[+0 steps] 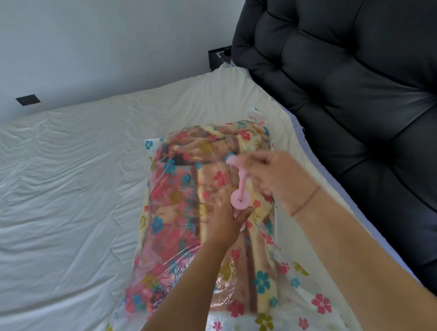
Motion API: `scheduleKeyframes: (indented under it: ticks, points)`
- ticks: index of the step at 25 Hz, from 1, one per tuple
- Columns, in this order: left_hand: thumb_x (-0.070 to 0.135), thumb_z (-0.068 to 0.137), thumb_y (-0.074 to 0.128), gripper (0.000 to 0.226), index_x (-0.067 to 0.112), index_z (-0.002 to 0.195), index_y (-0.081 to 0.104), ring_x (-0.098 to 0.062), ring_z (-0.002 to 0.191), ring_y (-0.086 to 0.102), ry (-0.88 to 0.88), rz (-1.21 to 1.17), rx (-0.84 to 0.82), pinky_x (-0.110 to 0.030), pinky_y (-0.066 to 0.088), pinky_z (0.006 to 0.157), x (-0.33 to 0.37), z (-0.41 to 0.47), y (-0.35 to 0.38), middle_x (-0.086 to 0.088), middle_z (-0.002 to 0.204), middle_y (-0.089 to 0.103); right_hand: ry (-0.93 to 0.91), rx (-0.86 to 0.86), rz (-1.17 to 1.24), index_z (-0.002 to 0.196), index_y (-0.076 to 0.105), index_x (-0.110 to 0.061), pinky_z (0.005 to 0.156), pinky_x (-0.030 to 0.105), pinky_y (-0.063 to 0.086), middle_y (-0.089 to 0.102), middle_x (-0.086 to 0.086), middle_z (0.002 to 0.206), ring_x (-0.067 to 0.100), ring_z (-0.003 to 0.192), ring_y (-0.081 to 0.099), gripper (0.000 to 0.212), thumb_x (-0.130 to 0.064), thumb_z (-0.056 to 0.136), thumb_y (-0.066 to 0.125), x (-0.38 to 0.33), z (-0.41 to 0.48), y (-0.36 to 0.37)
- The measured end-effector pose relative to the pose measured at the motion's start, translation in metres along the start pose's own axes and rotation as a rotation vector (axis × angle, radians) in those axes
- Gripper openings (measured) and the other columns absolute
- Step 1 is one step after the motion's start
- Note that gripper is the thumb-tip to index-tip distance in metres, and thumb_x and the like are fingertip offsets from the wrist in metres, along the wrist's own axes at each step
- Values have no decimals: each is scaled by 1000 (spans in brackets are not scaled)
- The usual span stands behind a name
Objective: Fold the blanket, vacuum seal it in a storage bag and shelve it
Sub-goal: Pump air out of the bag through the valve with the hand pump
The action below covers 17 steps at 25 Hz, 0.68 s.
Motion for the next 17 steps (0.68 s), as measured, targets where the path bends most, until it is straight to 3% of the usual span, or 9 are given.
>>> scheduleKeyframes:
  ticks: [3,5,7,12,15,17]
  points:
    - [21,88,66,34,37,109,47,-16,103,58,-9,-10,-15,-29,44,91,1,2,-4,5,109,62,-125,-24,77,91,70,6,37,14,27,33,9,52,7,35,25,29,-21,91,61,-12,0,-5]
    - [20,88,65,35,28,118,48,-16,100,60,14,43,-27,-32,47,89,-1,-2,0,5,108,63,17,-27,-82,82,65,11,44,19,34,37,8,42,7,32,28,37,-25,91,62,29,-1,12]
    - [20,89,64,39,23,124,47,-15,98,60,28,100,-29,-33,48,87,-1,-5,2,8,106,61,146,-34,-100,73,64,3,50,24,37,38,-3,35,6,30,30,34,-27,90,64,43,-3,18]
    - [24,87,67,35,42,109,46,-16,104,58,-13,28,-16,-30,44,93,-3,4,-3,7,108,62,-138,23,96,90,72,2,38,15,28,32,3,40,10,34,25,28,-23,91,60,-11,1,-6]
    - [24,88,66,34,28,117,50,-11,96,60,5,104,-21,-31,47,86,-6,1,1,11,103,63,57,35,-90,91,64,14,49,20,38,38,-3,36,6,31,31,45,-31,90,63,38,-1,16]
    - [25,88,66,32,28,115,51,-11,95,60,5,84,-20,-29,47,85,-5,0,2,13,102,63,127,4,-63,91,63,15,49,23,38,40,-3,35,6,30,31,43,-28,91,63,37,0,17]
Point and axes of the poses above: each hand's wrist, its own z-axis towards the middle knuckle, its own y-axis out of the palm, x = y × z, the point moved 4 cm from there along z, towards the middle knuckle
